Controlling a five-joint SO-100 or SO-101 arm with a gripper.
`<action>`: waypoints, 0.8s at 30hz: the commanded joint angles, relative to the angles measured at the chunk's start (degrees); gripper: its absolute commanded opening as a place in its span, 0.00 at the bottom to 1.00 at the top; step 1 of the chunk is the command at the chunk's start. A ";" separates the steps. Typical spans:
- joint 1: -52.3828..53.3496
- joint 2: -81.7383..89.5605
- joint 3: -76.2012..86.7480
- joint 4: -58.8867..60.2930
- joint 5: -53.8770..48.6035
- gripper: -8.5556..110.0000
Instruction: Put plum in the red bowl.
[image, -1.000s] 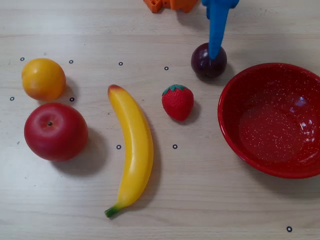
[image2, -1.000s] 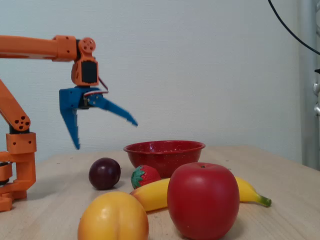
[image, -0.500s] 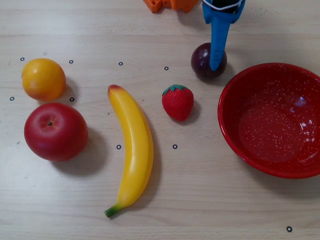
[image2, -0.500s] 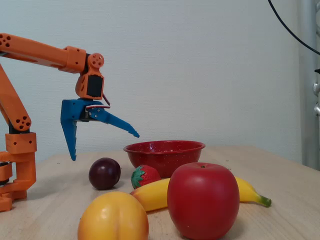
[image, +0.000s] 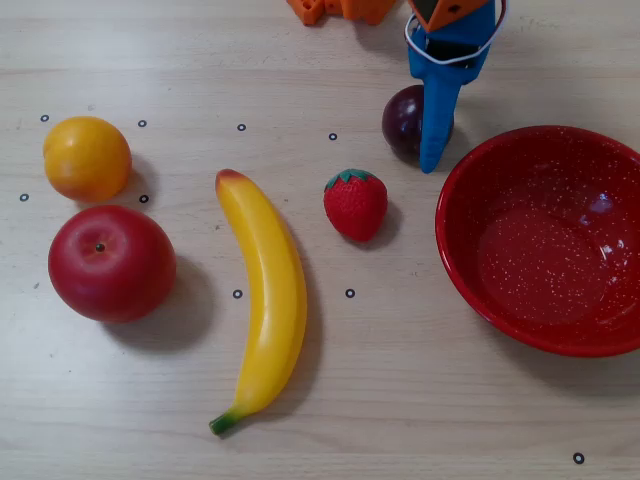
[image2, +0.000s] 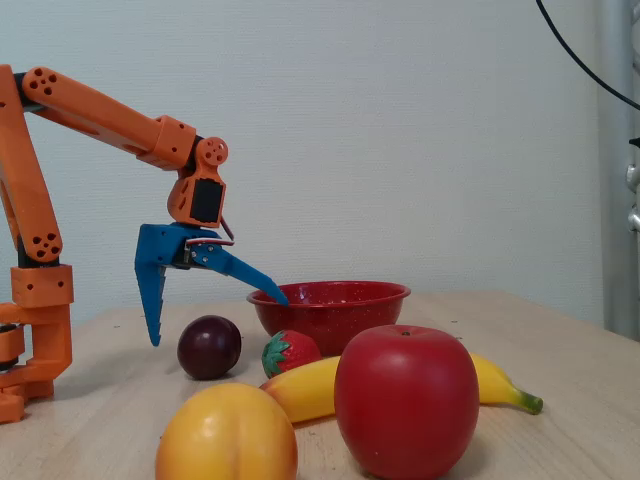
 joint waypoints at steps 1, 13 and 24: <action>1.49 -0.09 -3.60 -1.58 0.18 0.64; 0.18 -7.82 -8.26 -3.96 3.69 0.64; -0.88 -10.63 -10.11 -4.92 5.45 0.64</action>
